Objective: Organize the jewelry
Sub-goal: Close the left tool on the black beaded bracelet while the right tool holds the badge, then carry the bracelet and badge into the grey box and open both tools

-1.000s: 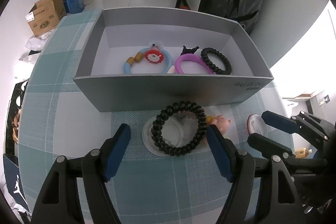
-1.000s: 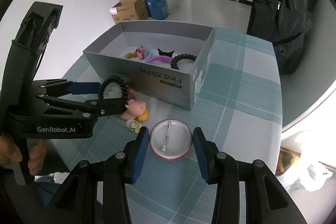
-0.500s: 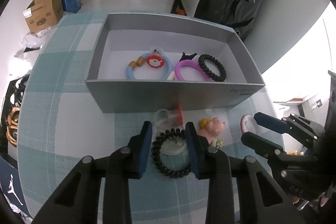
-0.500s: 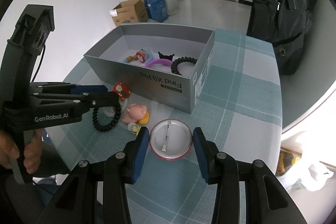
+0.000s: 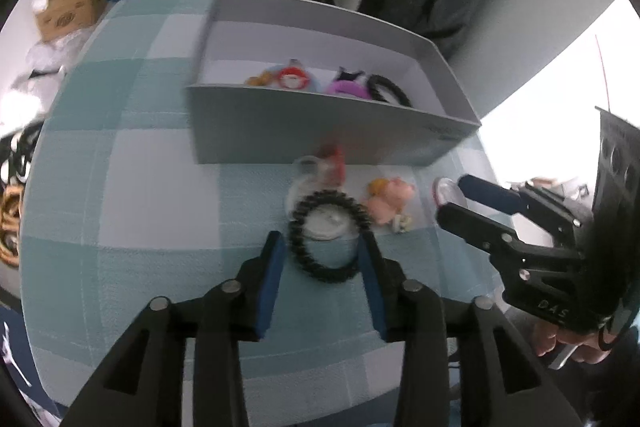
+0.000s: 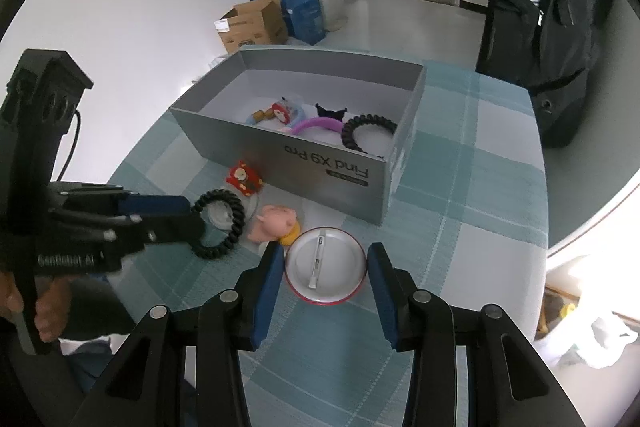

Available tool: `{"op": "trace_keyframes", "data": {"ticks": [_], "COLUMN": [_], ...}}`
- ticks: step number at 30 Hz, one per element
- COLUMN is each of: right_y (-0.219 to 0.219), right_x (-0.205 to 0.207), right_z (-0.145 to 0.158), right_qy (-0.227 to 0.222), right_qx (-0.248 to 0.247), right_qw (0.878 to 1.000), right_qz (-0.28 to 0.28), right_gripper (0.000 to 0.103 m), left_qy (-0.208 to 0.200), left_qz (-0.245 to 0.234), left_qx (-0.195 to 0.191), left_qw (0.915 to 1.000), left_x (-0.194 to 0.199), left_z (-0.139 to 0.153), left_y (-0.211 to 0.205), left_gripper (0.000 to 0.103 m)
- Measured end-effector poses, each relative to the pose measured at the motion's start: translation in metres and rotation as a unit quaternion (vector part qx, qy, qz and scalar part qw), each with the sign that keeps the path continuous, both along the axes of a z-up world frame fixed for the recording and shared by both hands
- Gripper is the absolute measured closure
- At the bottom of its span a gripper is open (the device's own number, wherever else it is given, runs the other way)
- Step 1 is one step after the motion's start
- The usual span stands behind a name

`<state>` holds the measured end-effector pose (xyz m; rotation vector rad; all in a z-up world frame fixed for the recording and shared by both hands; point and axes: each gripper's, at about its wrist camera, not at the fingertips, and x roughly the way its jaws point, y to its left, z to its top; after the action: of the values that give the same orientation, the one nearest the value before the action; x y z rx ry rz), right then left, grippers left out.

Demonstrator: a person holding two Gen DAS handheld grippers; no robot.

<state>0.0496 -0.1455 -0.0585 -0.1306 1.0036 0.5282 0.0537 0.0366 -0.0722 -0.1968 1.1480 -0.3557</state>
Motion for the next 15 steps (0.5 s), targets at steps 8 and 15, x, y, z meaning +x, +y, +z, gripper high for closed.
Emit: {"op": "trace_keyframes", "data": {"ticks": [8,15], "right_y": [-0.002,-0.001], "right_x": [0.000,-0.001], "right_z": [-0.003,0.000], "right_qy": [0.002,-0.002], "right_qx": [-0.005,-0.002], "right_qw": [1.000,1.000], "right_qz": [-0.004,0.001], "right_gripper": [0.061,0.061], "left_qy": [-0.022,-0.022], "left_qz": [0.004,-0.002], "left_qx": [0.082,0.077], "left_qw": [0.9964,0.9968], "left_x": [0.009,0.013], "left_z": [-0.003,-0.001], "left_y": [-0.016,-0.009], "left_gripper": [0.068,0.097]}}
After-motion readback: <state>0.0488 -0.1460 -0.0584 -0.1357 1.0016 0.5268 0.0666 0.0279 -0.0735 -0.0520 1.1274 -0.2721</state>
